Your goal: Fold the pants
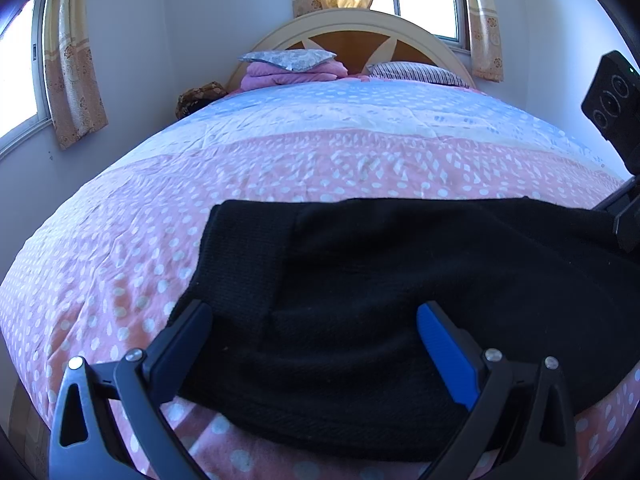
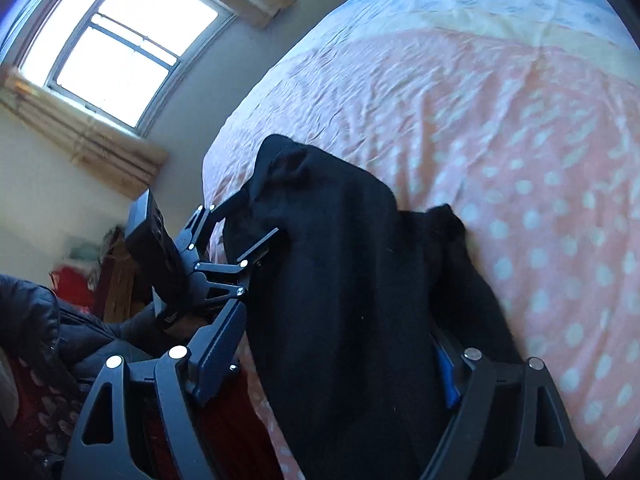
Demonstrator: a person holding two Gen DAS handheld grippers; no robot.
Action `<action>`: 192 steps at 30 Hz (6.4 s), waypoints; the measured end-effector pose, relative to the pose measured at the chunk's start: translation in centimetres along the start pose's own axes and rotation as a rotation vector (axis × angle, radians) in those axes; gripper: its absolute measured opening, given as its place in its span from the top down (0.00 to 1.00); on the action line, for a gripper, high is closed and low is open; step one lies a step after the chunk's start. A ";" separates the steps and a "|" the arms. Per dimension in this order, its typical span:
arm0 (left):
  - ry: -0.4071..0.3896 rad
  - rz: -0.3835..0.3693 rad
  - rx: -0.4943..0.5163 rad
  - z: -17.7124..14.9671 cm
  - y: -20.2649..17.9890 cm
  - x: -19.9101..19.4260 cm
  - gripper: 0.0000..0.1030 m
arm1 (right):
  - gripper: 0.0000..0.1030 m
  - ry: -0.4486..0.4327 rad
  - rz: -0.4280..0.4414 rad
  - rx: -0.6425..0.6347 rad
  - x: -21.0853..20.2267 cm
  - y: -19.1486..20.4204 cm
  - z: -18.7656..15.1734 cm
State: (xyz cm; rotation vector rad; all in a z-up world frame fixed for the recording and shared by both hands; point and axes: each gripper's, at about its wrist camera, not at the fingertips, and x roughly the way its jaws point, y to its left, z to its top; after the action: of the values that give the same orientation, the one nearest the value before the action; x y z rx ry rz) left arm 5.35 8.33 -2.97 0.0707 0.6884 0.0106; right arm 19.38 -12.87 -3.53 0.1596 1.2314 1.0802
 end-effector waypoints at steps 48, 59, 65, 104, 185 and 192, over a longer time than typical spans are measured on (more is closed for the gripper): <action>-0.011 0.000 0.003 -0.3 0.3 -0.1 0.00 | 0.54 -0.425 -0.409 0.191 -6.0 0.6 -5.5; -0.004 0.018 0.005 -0.2 0.1 0.0 0.00 | 0.54 -0.814 -0.351 0.362 -16.2 1.2 -13.4; 0.001 0.024 0.005 -0.1 0.1 0.0 0.00 | 0.42 -1.115 -0.577 0.689 -27.7 -2.5 -29.7; -0.006 0.033 -0.003 -0.1 0.0 0.1 0.00 | 0.89 -0.759 -1.138 0.470 -29.4 0.8 -28.8; 0.131 -0.388 0.118 0.1 -13.6 -2.2 0.00 | 0.92 -0.370 -0.508 0.085 -17.0 -0.8 -10.6; 0.110 -0.385 0.108 0.0 -13.7 -2.4 0.00 | 0.79 -0.603 -0.548 0.366 -20.4 0.8 -18.0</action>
State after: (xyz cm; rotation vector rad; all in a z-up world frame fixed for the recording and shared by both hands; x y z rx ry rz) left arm 3.29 -5.36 -2.43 0.0401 0.8033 -0.3948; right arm 5.58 -35.18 3.77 0.3726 0.8322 0.2830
